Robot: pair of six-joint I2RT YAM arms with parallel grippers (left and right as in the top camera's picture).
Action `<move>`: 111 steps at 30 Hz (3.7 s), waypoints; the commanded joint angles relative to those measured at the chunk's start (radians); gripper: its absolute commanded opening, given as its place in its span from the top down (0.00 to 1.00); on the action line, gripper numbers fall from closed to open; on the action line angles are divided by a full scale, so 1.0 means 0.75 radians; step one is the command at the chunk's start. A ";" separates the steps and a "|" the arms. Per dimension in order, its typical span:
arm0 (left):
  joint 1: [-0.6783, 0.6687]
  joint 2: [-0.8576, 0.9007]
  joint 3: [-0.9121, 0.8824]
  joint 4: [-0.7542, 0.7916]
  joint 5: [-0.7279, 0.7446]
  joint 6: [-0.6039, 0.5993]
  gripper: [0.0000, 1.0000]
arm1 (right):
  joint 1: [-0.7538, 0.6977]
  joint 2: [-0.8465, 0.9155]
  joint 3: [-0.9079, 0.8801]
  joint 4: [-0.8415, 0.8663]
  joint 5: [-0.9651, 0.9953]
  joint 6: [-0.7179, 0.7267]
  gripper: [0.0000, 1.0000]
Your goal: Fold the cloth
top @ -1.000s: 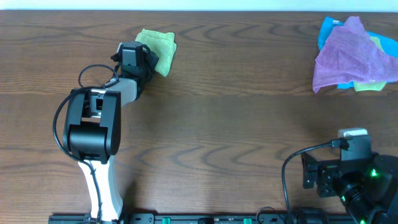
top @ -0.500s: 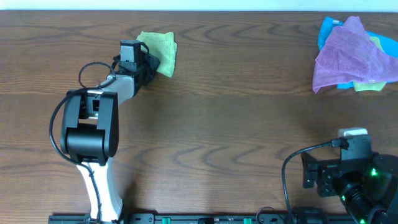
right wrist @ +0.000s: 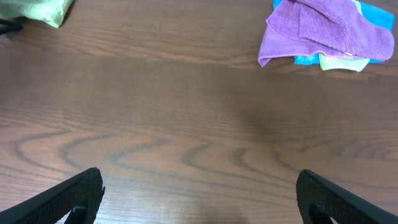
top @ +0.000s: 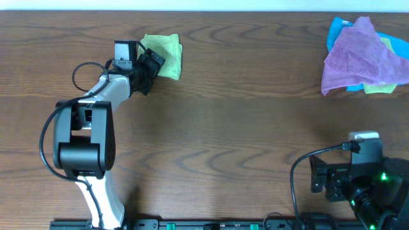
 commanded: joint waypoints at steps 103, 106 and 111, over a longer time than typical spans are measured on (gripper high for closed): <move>0.012 -0.892 -0.062 -0.939 -0.381 0.618 0.05 | 0.018 -0.510 -1.337 0.671 -0.130 -0.131 0.01; 0.012 -0.892 -0.062 -0.946 -0.381 0.618 0.05 | 0.019 -0.510 -1.338 0.672 -0.130 -0.131 0.01; 0.012 -0.892 -0.062 -0.949 -0.380 0.618 0.05 | 0.019 -0.510 -1.338 0.672 -0.130 -0.131 0.01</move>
